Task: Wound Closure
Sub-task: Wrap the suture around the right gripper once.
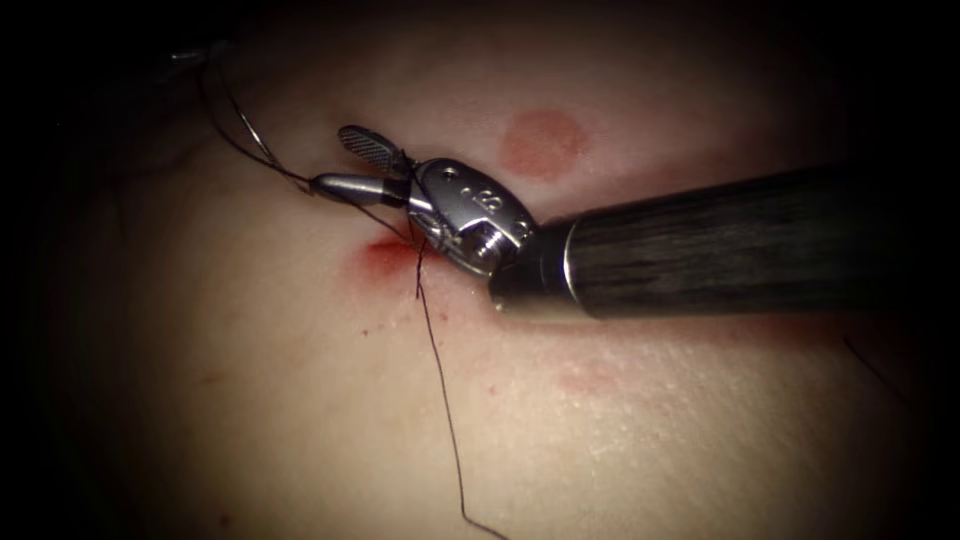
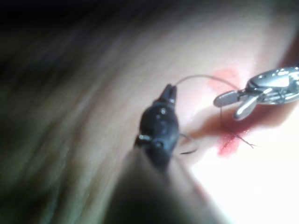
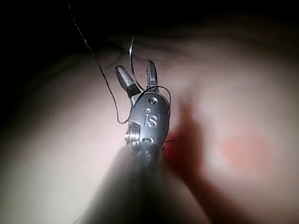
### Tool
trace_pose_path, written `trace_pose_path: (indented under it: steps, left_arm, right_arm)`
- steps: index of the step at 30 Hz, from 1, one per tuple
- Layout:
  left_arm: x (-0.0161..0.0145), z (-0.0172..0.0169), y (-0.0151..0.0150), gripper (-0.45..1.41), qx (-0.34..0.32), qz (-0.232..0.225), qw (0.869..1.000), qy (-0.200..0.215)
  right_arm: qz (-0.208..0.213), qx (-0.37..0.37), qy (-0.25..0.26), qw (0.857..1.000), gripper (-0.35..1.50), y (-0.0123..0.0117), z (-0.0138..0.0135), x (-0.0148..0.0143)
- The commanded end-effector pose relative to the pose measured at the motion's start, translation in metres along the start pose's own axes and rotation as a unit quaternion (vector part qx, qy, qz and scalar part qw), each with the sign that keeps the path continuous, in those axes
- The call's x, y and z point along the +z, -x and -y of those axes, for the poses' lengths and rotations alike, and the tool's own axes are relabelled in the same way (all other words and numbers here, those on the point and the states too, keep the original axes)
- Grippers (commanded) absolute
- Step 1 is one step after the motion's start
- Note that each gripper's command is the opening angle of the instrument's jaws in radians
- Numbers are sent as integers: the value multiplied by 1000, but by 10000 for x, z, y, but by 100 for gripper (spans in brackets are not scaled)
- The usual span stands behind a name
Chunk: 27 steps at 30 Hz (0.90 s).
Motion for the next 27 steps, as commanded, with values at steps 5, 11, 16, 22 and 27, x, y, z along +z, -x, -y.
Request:
trace_pose_path:
  steps: [5, 11, 16, 22, 27]
  left_arm:
    - [40, -8, 26, -35, 10, 10, 1000, -4]
    - [51, -21, 39, -35, 20, 15, 1000, 3]
    - [46, -27, 37, -35, 21, 16, 1000, 4]
    - [46, -29, 36, -35, 22, 17, 1000, 7]
    - [44, -34, 39, -35, 24, 16, 1000, 6]
  right_arm:
    - [36, 2, -62, 997, 56, 3, 11, 6]
    - [118, -33, -134, 983, 59, 2, 14, -12]
    - [162, -50, -186, 968, 62, -3, 0, -23]
    - [168, -66, -233, 956, 56, -21, -19, -25]
    - [165, -78, -221, 958, 54, -38, -28, -22]
